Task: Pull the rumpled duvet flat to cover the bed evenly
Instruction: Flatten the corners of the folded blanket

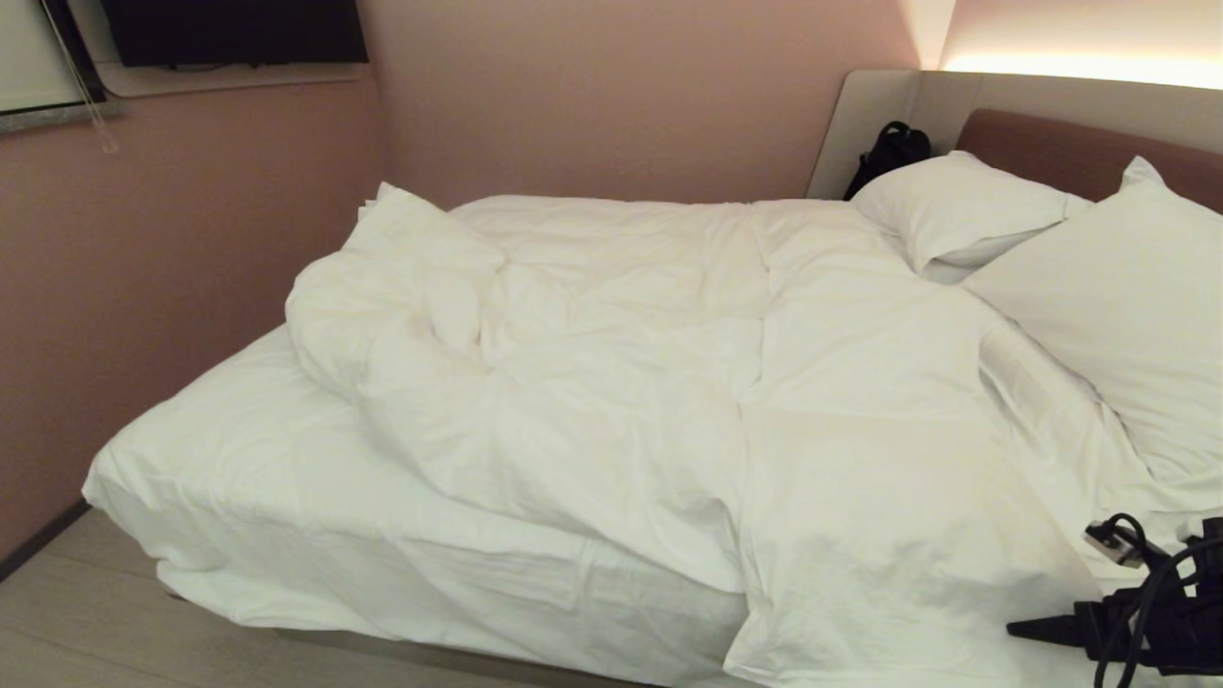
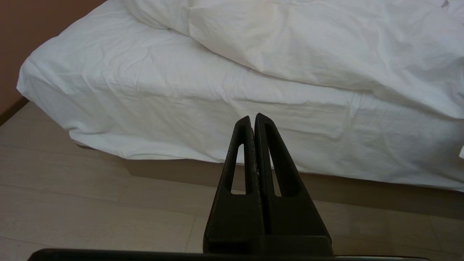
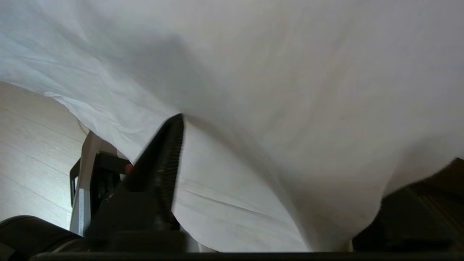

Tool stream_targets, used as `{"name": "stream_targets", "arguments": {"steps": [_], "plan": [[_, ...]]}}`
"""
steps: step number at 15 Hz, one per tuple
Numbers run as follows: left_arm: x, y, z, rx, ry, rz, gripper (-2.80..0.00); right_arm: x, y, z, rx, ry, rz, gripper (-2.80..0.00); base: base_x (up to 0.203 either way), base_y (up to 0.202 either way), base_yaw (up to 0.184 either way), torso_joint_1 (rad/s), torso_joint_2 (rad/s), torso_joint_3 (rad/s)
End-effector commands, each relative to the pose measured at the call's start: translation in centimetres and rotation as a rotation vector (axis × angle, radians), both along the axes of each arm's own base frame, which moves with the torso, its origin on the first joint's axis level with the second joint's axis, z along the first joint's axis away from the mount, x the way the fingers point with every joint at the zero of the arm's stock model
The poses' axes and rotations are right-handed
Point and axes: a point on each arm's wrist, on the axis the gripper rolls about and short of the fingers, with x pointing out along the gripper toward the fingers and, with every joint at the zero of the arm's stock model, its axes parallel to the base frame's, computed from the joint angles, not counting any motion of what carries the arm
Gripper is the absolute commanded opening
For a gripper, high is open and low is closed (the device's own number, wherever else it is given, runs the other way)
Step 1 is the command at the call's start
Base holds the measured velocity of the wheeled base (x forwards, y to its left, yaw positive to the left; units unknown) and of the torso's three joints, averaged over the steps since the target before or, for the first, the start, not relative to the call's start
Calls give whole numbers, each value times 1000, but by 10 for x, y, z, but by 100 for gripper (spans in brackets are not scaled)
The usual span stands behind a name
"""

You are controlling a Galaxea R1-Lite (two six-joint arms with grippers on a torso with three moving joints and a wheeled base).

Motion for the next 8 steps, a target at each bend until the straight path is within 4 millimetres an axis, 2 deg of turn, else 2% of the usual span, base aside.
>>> {"name": "stream_targets", "arguments": {"steps": [1, 8], "plan": [[0, 0, 0, -1, 0, 0, -280, 0, 0, 0, -6, -10, 16, -280, 0, 0, 0, 0, 0, 0], [0, 0, 0, -1, 0, 0, -280, -5, 4, 0, 2, 1, 19, -280, 0, 0, 0, 0, 0, 0]]}}
